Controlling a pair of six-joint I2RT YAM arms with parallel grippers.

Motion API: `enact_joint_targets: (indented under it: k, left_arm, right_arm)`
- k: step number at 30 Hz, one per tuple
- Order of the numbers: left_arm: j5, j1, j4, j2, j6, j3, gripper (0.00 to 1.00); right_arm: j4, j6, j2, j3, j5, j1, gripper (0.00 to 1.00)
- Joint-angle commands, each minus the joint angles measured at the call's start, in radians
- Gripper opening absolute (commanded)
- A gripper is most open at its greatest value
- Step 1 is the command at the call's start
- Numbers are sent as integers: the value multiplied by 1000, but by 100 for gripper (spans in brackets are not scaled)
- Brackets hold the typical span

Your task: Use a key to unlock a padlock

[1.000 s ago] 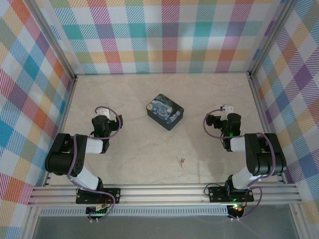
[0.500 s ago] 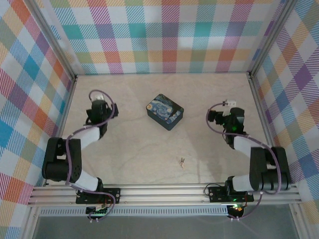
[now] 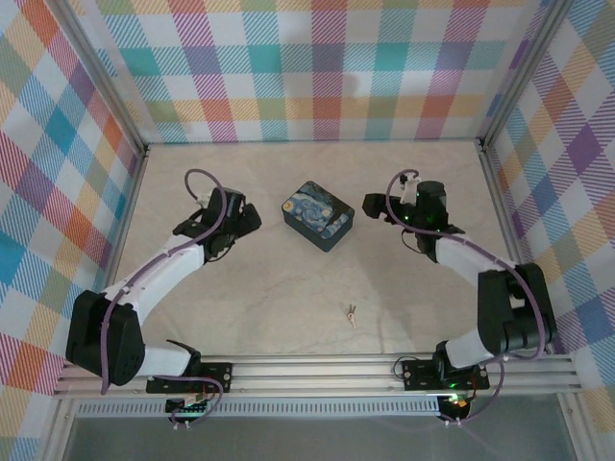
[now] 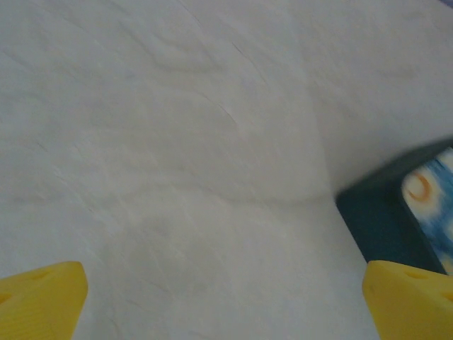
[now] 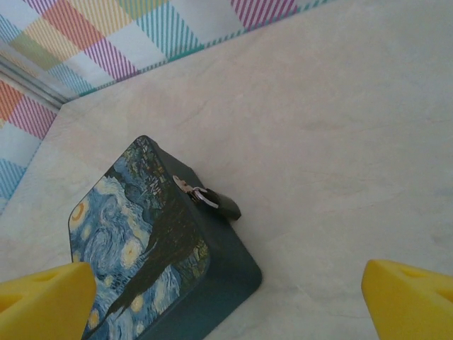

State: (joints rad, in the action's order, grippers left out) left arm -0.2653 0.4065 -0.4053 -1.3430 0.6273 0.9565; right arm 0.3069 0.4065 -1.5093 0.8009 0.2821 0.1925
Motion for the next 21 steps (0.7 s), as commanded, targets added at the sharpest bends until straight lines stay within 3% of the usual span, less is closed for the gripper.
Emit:
enact_joint_targets:
  k: [1,6,11,21]
  left_arm:
    - [147,47,-5,-8,31,-12,99]
    - [325,88,152,-109,22,-11,99]
    - [416,109,240,-214,34,27,99]
    - [502,110,388,-383,97,117,98]
  right_arm:
    - [61,63,-102,88,100,14,97]
    - [122,76,-284,206,229,23,97]
    - [106,72,-414,311,295,58,97]
    - [199,113,-405,193,333,143,96]
